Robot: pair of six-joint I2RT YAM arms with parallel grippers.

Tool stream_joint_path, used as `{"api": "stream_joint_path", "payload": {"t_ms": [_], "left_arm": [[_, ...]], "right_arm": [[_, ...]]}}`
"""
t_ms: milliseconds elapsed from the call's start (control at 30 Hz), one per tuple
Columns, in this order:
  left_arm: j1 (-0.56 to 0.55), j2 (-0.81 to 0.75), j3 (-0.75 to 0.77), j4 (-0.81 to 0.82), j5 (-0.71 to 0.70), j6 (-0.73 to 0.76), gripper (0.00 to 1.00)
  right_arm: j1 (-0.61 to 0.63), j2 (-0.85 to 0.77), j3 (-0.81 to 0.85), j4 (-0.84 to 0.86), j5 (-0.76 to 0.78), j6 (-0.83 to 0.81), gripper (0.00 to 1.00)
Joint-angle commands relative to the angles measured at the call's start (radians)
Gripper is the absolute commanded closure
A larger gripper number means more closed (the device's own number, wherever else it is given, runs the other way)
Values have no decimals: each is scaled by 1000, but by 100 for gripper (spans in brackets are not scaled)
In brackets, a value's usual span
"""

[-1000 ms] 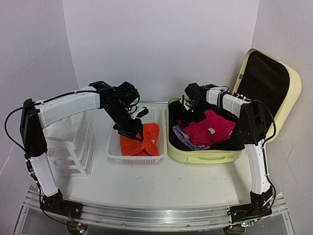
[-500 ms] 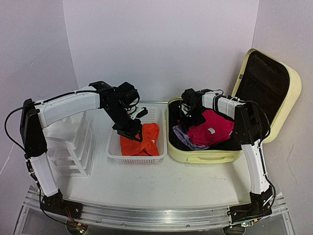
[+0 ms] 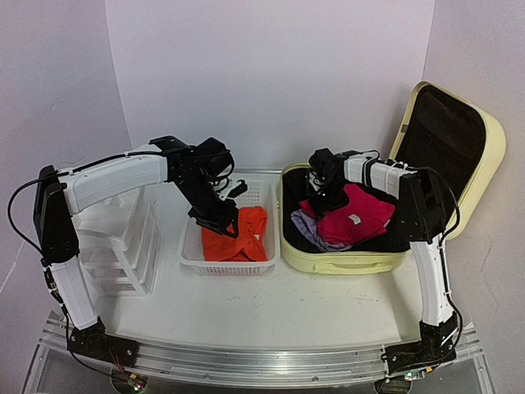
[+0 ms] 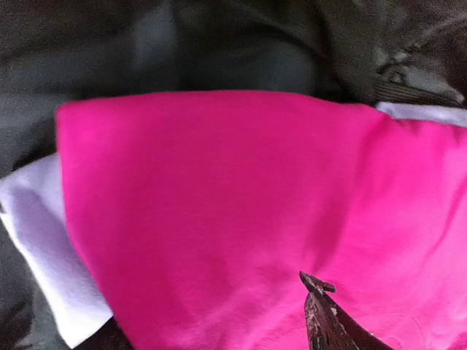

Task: Open, take out, and arrange the luggage

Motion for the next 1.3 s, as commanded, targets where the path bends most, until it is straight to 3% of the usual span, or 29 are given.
{"api": "stream_joint_path", "payload": {"t_ms": [0, 267, 533, 700, 933, 1033, 1267], "left_arm": [[-3, -49, 31, -12, -5, 18, 57], [-3, -39, 36, -11, -1, 22, 57], [-3, 7, 60, -11, 41, 30, 53], [-3, 75, 107, -11, 67, 33, 53], [-3, 108, 147, -12, 82, 33, 53], [-3, 118, 138, -12, 91, 37, 53], [-3, 140, 124, -10, 105, 42, 53]], "right_arm": [[-56, -89, -15, 14, -4, -22, 32], [-93, -105, -38, 14, -59, -63, 25], [-91, -83, -31, 13, -253, -18, 24], [-72, -73, -59, 14, -291, -16, 25], [-30, -31, -52, 25, -195, 26, 41], [-27, -34, -34, 24, -192, 77, 55], [-49, -95, -61, 29, -258, 61, 63]]}}
